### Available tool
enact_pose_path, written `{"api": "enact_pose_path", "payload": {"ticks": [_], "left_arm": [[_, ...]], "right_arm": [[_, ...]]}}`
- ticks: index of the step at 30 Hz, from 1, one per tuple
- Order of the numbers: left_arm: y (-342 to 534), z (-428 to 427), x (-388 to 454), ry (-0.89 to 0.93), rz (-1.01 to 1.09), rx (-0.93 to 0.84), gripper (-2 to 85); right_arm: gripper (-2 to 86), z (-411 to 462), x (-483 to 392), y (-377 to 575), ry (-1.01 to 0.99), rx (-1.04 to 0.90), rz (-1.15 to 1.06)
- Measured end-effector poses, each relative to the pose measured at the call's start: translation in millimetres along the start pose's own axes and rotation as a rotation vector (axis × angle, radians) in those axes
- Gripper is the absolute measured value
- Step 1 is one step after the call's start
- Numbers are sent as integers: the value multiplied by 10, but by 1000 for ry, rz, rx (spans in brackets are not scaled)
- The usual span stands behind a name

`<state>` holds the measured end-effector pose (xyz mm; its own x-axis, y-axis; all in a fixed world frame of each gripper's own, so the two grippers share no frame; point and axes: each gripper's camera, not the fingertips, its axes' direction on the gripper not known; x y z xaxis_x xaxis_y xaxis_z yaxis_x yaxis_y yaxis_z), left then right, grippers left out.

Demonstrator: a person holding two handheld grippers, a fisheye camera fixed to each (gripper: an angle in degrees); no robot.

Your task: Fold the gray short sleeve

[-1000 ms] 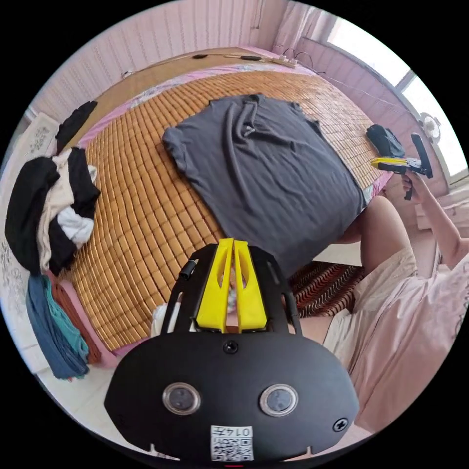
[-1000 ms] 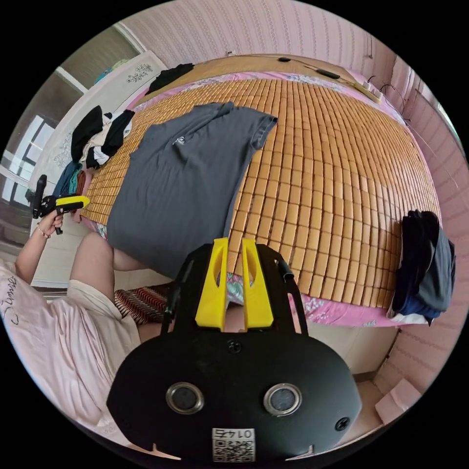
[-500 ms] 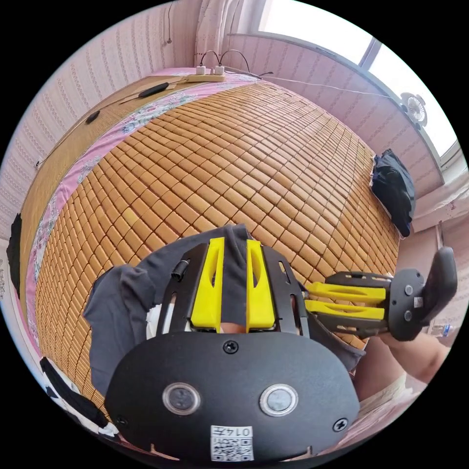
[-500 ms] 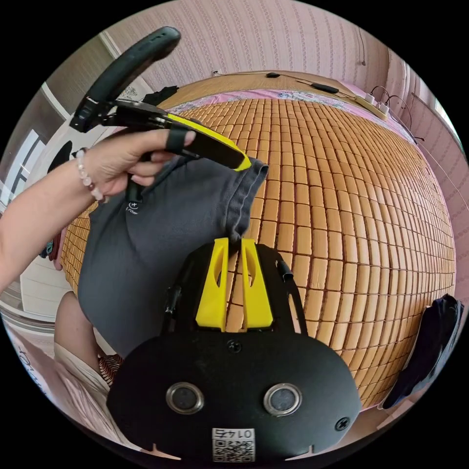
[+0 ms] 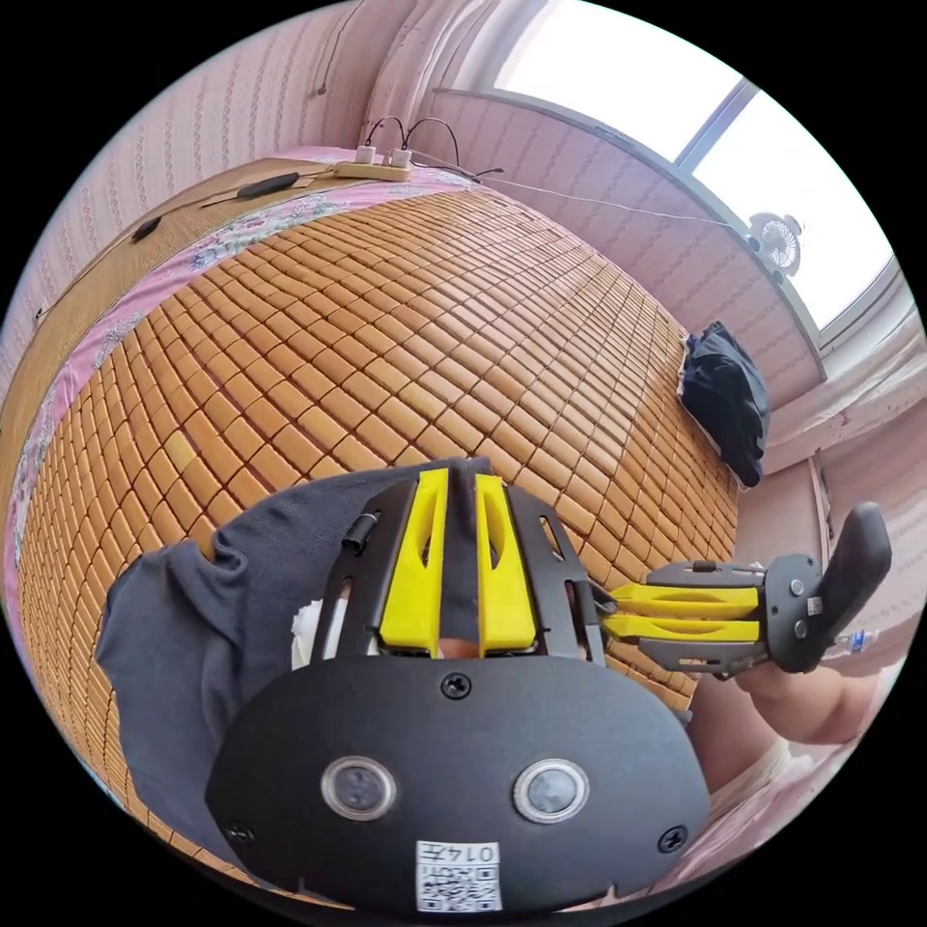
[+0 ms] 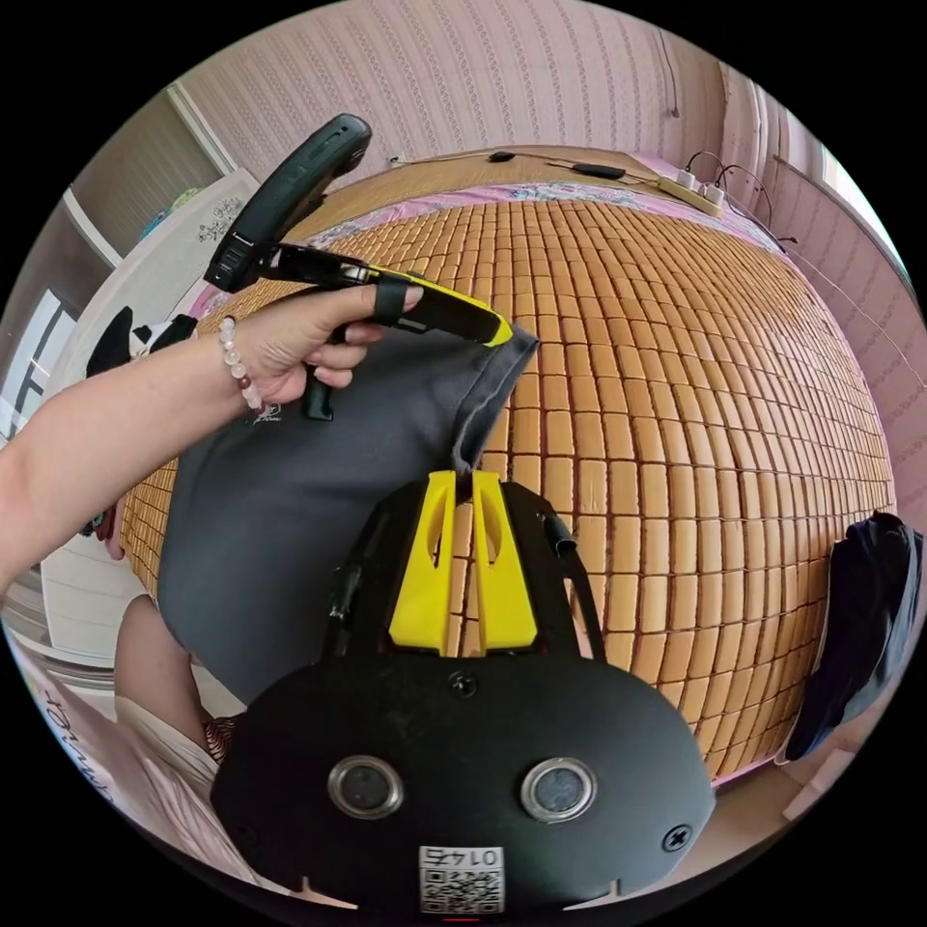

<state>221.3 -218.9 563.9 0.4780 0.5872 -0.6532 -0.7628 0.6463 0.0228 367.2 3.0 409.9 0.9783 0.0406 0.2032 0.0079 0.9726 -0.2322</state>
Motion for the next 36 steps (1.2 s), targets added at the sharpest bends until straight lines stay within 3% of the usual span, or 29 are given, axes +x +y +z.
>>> {"api": "enact_pose_path", "payload": {"ticks": [5, 10, 12, 15, 20, 24, 27, 31, 36], "left_arm": [[864, -907, -271, -49, -55, 143, 63], [2330, -1687, -955, -356, -269, 91, 55], [2896, -1894, -1290, -468, -403, 48, 52], [3292, -2002, -1577, -462, -527, 52, 65], [3375, -1863, -1702, -422, -542, 72, 83], [3276, -1680, -1809, -438, -531, 82, 87], [3258, -1467, -1967, -478, -551, 10, 68], [3365, -1519, -1949, -474, -559, 43, 9], [3608, -1578, -1979, -518, -607, 44, -5]], "right_arm": [[43, -112, -45, 103, 41, -12, 44], [35, -363, -554, -121, 198, 58, -119], [32, -342, -852, -407, 130, 97, -228], [47, -40, -1338, -1079, 25, 94, -391], [90, 885, -2124, -2251, 49, -7, -539], [92, 1559, -2334, -2593, 147, -167, -545], [11, 1605, -2400, -2636, 106, -146, -556], [-6, 1697, -2544, -2744, 126, -155, -628], [-5, 1776, -2759, -2948, 110, -135, -682]]}}
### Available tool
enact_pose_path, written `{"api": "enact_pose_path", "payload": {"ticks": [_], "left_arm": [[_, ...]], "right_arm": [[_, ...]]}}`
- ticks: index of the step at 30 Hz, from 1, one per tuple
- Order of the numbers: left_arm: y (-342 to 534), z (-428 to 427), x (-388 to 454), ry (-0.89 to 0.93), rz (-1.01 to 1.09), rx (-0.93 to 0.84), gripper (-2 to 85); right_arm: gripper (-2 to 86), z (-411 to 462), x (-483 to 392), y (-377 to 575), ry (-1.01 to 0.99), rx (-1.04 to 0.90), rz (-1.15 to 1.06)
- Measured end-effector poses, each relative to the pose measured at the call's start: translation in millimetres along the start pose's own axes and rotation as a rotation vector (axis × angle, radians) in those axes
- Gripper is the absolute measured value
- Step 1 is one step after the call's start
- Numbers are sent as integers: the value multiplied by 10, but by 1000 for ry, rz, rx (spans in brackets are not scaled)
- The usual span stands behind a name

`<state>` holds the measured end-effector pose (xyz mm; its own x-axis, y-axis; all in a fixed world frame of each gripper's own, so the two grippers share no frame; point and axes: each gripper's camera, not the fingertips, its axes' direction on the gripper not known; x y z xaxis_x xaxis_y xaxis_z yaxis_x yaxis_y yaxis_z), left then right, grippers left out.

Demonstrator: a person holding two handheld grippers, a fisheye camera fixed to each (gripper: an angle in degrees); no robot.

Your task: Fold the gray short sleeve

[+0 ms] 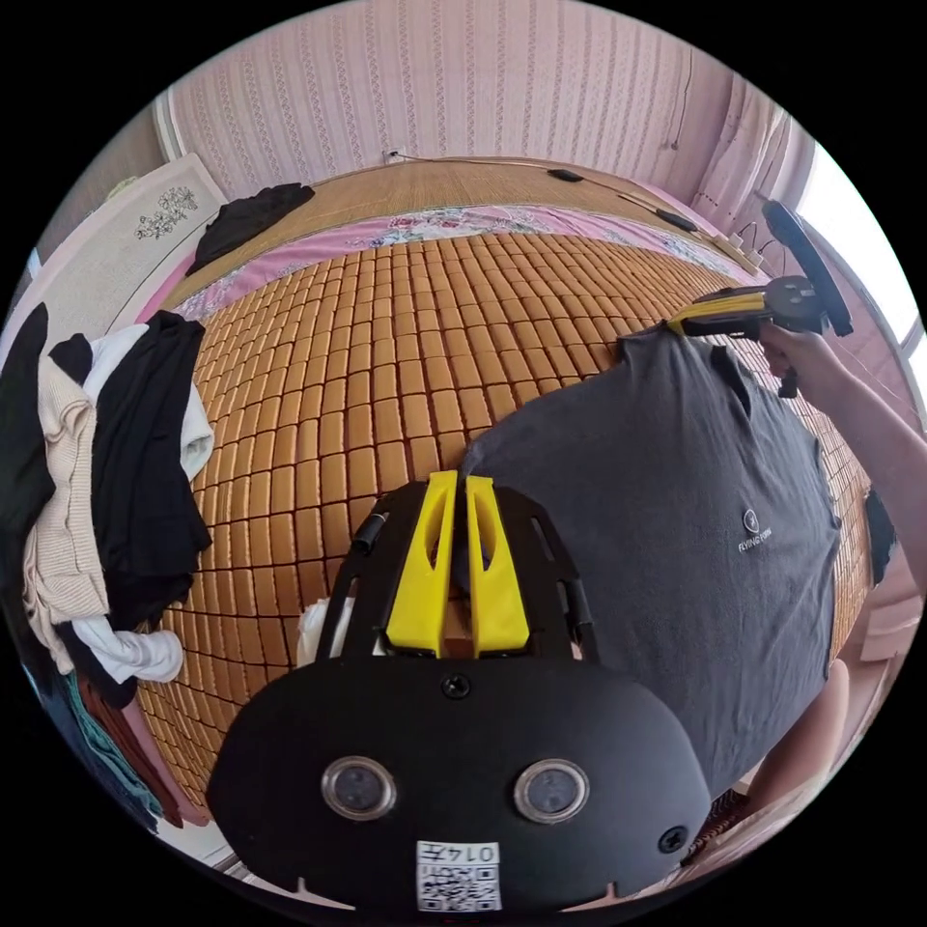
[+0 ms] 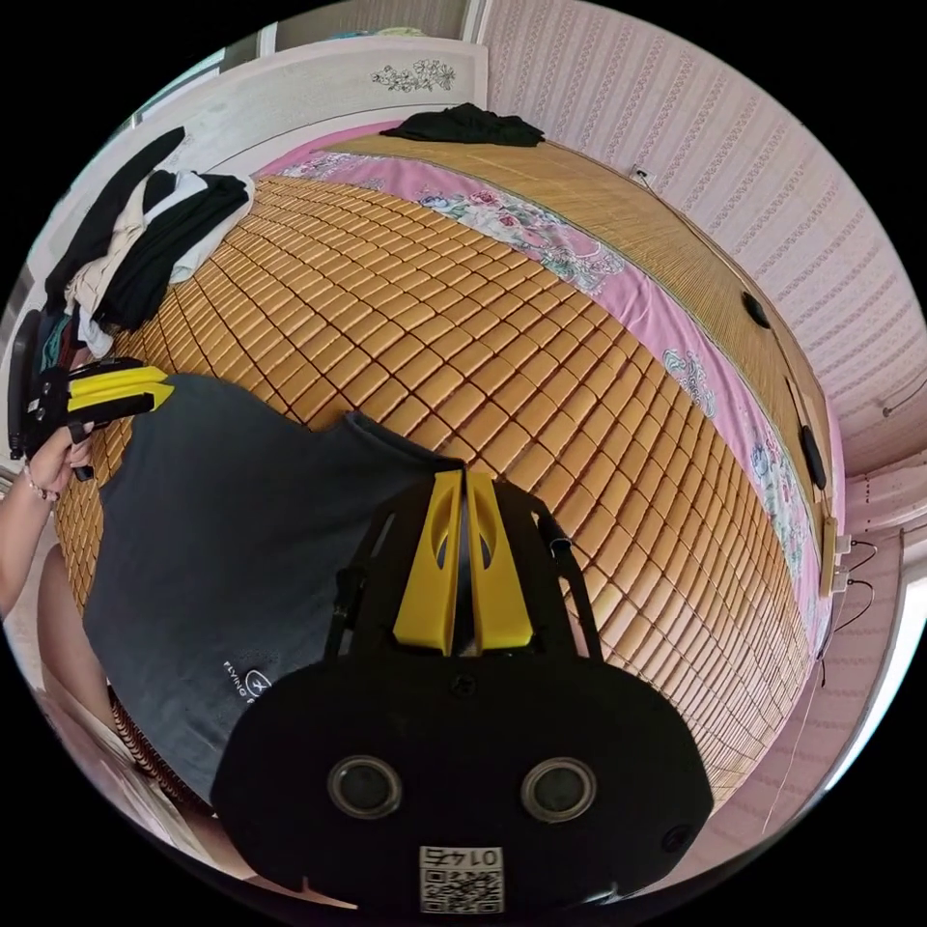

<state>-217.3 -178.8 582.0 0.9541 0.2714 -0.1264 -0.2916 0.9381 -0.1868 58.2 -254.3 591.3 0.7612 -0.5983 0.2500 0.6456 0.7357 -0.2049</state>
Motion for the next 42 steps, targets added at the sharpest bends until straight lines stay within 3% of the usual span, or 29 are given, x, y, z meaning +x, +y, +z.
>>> {"api": "enact_pose_path", "payload": {"ticks": [7, 11, 16, 22, 25, 32, 36, 42], "left_arm": [[122, -7, -201, 84, -67, 5, -5], [186, -12, -281, 98, -75, -10, -4], [248, -35, -286, 58, -63, -4, -2], [296, -55, -306, 42, -59, -4, 35], [405, -258, -373, 58, -63, 49, 54], [1076, -626, -256, 140, 15, 17, 58], [1294, -418, -253, 110, -28, -63, 55], [1401, -382, -395, 109, -81, -57, 50]], "right_arm": [[66, -162, 127, -33, -53, 60, 81], [4, -248, 267, 395, 36, 14, 127], [-9, 52, 283, 641, 50, -97, 140], [-10, -60, 437, 689, 12, 9, 266], [-10, -422, 348, 1058, 15, 88, 249], [-10, -723, -8, 2407, -12, -56, 304], [-9, -506, -70, 2679, -3, -160, 348], [-6, -458, 5, 2804, -5, -106, 411]]}}
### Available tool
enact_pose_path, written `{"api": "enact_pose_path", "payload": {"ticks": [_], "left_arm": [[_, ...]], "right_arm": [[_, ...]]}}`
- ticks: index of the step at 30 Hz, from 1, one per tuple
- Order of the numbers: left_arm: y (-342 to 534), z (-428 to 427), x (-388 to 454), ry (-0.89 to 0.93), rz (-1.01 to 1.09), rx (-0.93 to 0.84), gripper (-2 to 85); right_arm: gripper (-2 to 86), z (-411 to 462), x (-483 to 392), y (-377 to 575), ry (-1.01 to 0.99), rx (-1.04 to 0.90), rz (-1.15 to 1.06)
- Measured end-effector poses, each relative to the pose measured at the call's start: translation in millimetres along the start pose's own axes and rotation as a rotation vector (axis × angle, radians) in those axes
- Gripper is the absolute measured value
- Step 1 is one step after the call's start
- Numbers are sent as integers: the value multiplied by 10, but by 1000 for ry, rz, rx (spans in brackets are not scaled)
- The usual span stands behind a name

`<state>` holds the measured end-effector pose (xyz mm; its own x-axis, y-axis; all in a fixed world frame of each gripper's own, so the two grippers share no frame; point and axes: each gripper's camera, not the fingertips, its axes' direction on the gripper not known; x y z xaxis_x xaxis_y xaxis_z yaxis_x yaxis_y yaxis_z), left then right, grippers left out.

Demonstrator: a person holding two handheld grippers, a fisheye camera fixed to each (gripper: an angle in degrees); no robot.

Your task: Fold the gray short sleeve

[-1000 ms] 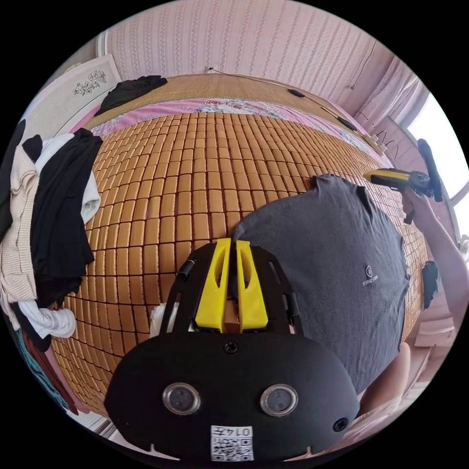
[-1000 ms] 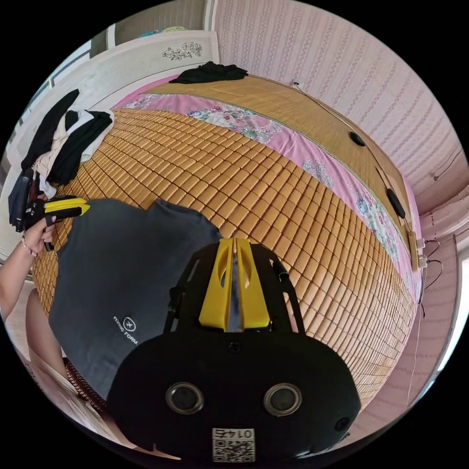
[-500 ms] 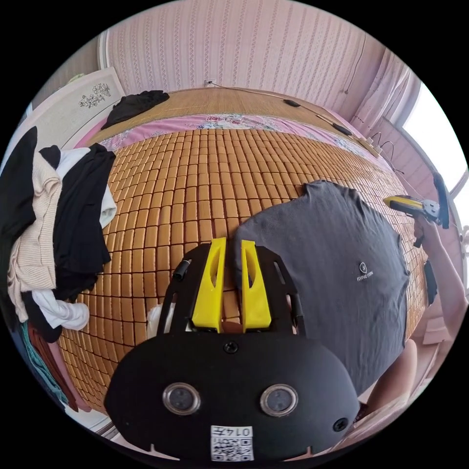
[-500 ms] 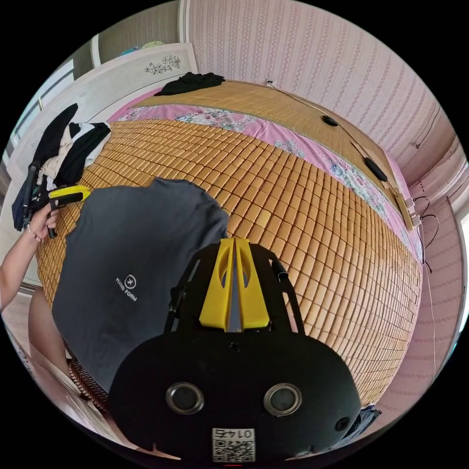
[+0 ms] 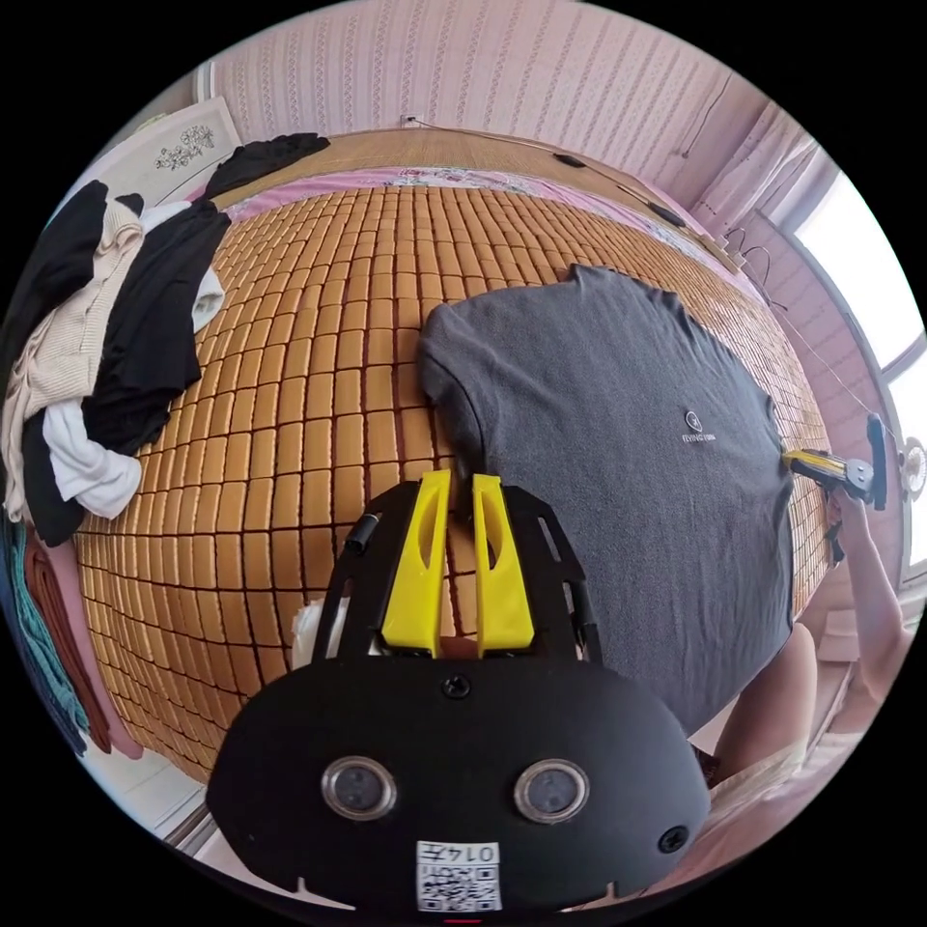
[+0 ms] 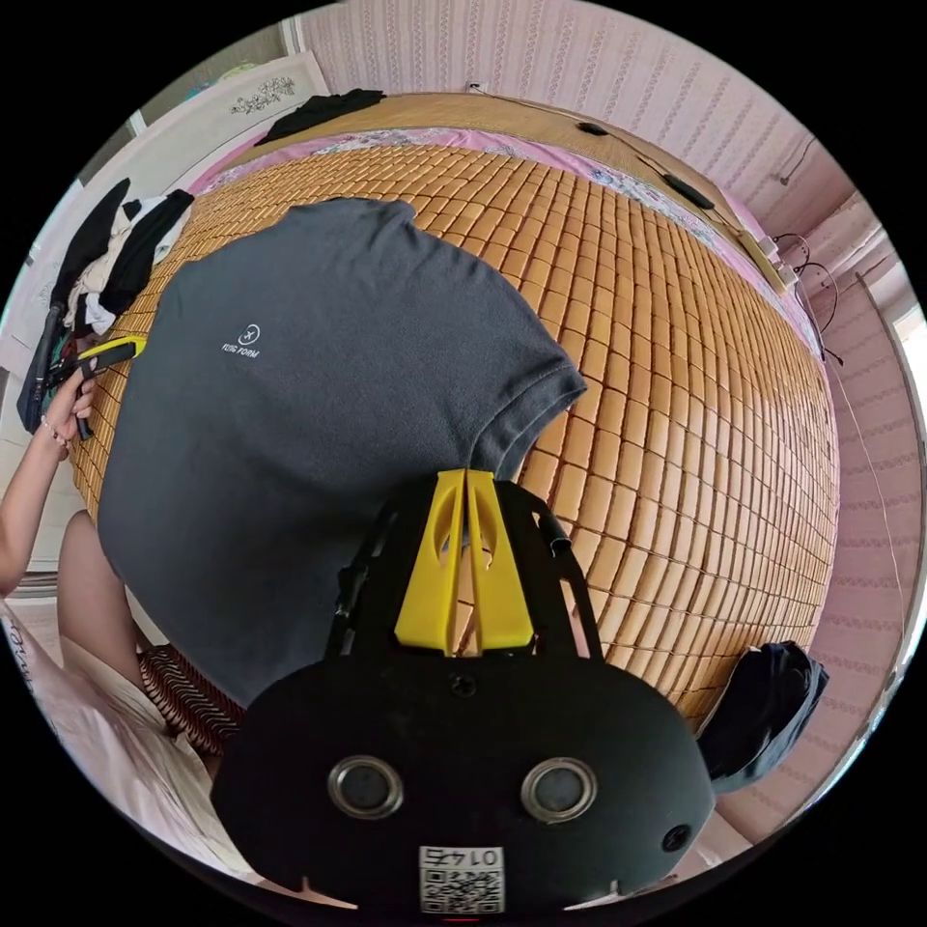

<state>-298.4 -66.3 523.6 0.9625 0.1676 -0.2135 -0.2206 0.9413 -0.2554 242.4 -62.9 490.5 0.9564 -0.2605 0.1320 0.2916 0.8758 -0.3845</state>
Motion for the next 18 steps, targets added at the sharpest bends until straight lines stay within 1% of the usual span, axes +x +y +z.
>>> {"api": "enact_pose_path", "payload": {"ticks": [3, 5, 7, 9, 13, 17, 18], "left_arm": [[49, -65, -82, 23, -34, 18, 52], [118, -154, -145, 66, -51, 47, 62], [207, -239, -195, 76, -60, 65, 63], [310, -296, -227, 60, -56, 57, 62], [426, -335, -266, 53, -60, 80, 64], [456, -260, -366, 151, -105, 95, 75], [456, -237, -383, 156, -115, 101, 76]], "right_arm": [[0, -96, 80, 16, -21, 38, 50], [27, -281, 51, 13, 1, 96, 56], [58, -404, -56, -62, 26, 110, 29], [69, -507, -249, -202, 5, 133, -32], [72, -602, -1041, -747, -145, 175, -254], [73, -443, -2143, -1385, -254, 148, -513], [73, -413, -2298, -1471, -261, 145, -544]]}}
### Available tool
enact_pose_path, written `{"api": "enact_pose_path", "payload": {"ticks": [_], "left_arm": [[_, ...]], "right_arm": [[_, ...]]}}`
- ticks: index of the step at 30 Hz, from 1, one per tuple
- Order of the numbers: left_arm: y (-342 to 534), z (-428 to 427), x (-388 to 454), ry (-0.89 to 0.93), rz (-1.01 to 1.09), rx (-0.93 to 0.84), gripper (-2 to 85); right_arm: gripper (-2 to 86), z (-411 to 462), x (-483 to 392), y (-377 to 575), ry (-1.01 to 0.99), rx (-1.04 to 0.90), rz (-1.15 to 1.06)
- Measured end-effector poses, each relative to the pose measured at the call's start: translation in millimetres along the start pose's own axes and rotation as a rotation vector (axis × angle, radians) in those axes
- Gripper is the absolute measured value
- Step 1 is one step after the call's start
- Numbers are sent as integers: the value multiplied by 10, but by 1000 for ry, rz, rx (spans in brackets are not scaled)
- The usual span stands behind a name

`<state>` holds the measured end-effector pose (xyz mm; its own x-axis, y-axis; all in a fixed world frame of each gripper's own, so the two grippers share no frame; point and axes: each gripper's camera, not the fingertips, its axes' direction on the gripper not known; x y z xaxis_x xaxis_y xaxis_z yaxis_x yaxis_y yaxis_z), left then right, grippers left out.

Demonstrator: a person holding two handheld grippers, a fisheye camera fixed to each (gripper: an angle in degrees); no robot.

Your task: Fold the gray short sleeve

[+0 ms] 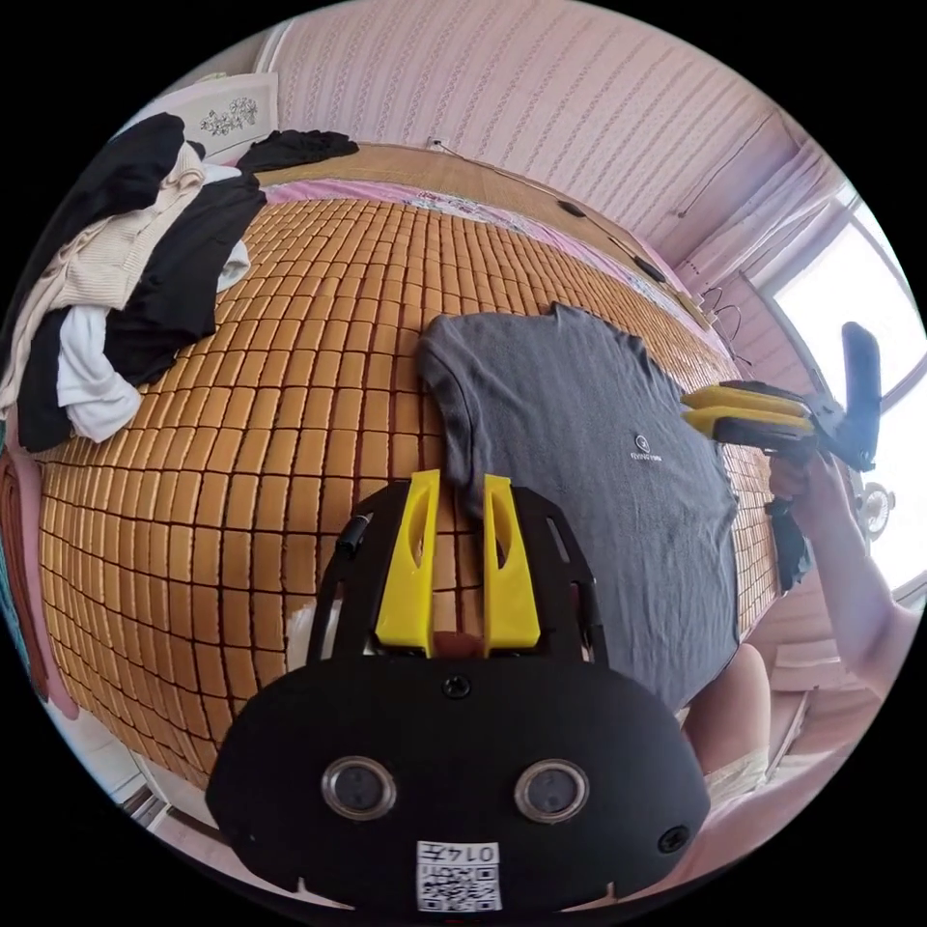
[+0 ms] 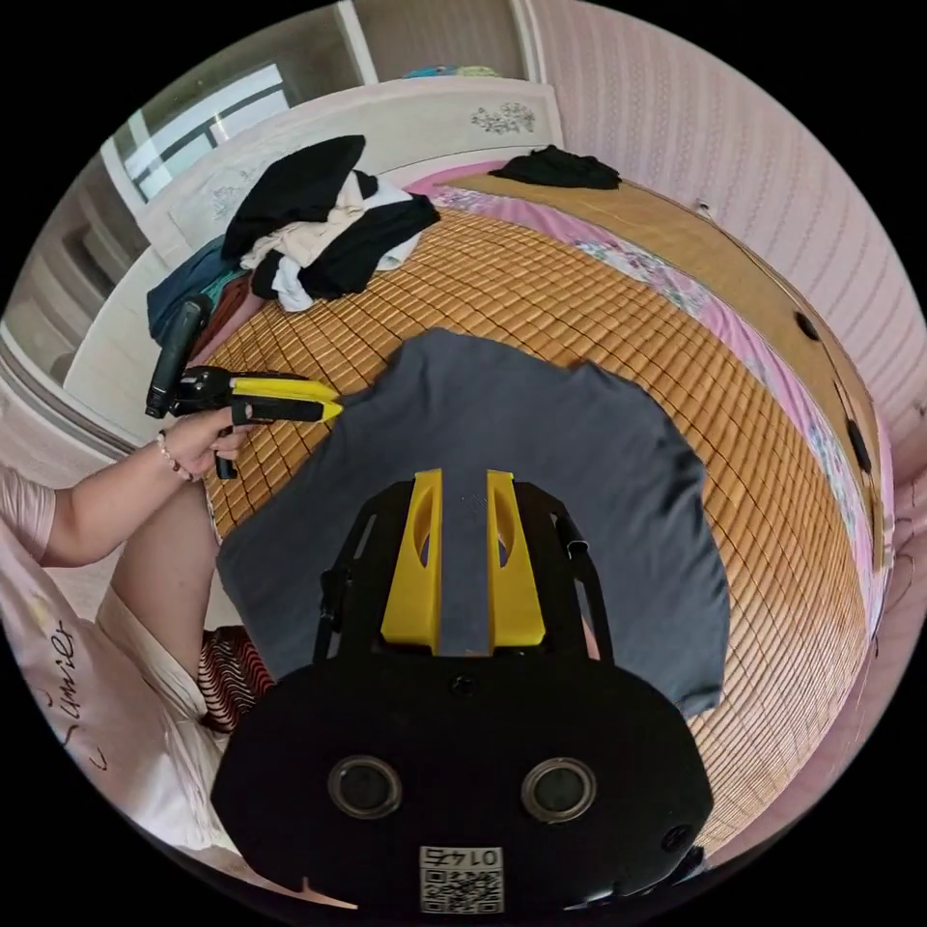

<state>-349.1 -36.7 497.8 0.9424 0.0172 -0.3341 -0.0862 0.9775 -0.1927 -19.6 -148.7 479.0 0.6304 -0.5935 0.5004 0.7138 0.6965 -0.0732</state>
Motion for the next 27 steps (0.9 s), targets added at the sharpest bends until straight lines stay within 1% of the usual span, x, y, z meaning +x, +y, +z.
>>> {"api": "enact_pose_path", "payload": {"ticks": [2, 5, 8, 13, 16, 17, 19, 22, 23, 25, 27], "left_arm": [[-2, 43, -25, 6, -8, 1, 76], [3, 145, -54, -4, -14, -26, 65], [43, 143, -65, -18, -9, -5, 53], [81, 138, -73, -26, -1, 3, 44], [89, 134, -88, -18, 0, 6, 40], [94, 130, -95, -14, 0, 8, 40], [101, 121, -102, -10, 7, 14, 40], [131, 5, -82, 46, 30, 65, 42], [149, -75, -25, 91, 72, 95, 44], [172, -149, 89, 143, 139, 94, 62], [219, -184, 242, 175, 223, 68, 74]], "right_arm": [[73, 328, -261, -536, -15, -39, -96], [78, 718, -451, -1066, -7, -93, -145], [87, 1072, -507, -1412, 12, -149, -140], [95, 1528, -455, -1653, 44, -242, -110], [59, 1515, -345, -1690, 56, -204, -65], [35, 1496, -271, -1673, 32, -185, -50], [25, 1408, -102, -1613, -61, -148, -1], [18, 975, 254, -1324, -194, 40, 114], [17, 803, 400, -1142, -226, 102, 158], [18, 650, 583, -850, -214, 131, 200], [20, 628, 736, -587, -165, 98, 246]]}}
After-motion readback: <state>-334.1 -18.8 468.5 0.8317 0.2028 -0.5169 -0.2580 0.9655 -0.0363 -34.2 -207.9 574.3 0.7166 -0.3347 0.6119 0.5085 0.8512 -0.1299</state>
